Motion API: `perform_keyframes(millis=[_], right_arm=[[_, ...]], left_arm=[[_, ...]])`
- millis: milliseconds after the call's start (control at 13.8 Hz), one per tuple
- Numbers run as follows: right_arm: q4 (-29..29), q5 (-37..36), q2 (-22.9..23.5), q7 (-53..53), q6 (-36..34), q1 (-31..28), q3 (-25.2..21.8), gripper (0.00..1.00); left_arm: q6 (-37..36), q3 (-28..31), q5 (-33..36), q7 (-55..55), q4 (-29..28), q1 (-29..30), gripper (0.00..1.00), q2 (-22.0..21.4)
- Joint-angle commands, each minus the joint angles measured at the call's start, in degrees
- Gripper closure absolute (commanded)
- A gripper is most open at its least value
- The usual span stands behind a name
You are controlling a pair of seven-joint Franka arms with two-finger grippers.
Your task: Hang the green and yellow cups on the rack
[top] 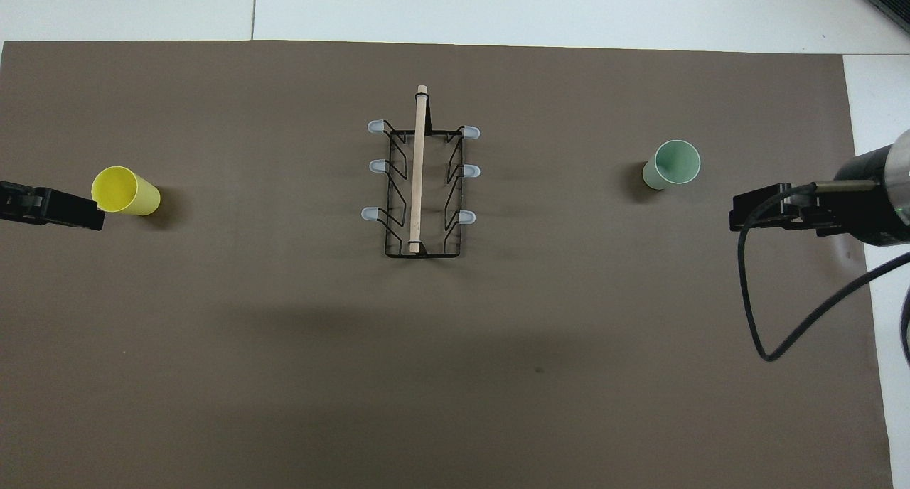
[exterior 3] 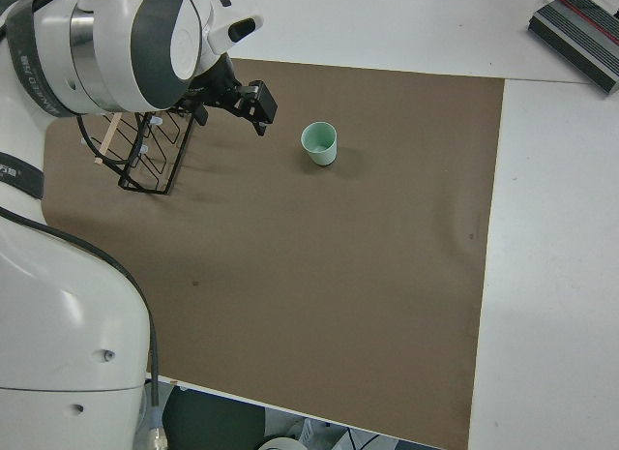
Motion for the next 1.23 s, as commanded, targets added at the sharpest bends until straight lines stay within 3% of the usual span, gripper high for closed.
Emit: perform_keyframes(millis=[0,726,1161], right_arm=[[-0.3,1.2,-0.6,-1.2,0.6,-0.3,0.0,0.0],[-0.9,-0.1,-0.2,-1.4,-0.1,-0.9,0.0,0.0],[0.0,-6.1,5.5,-1.8,0.3,-0.3,0.3,0.0]], left_arm=[[0.3,0.1,1.0,0.5,-1.8,-0.5,0.0,-1.7],[-0.6,0.2,1.0,-0.1,-1.3,0.1,0.0,-1.6],[-0.9,1.2,-2.4,-1.6,-0.2,1.8,0.0,0.9]])
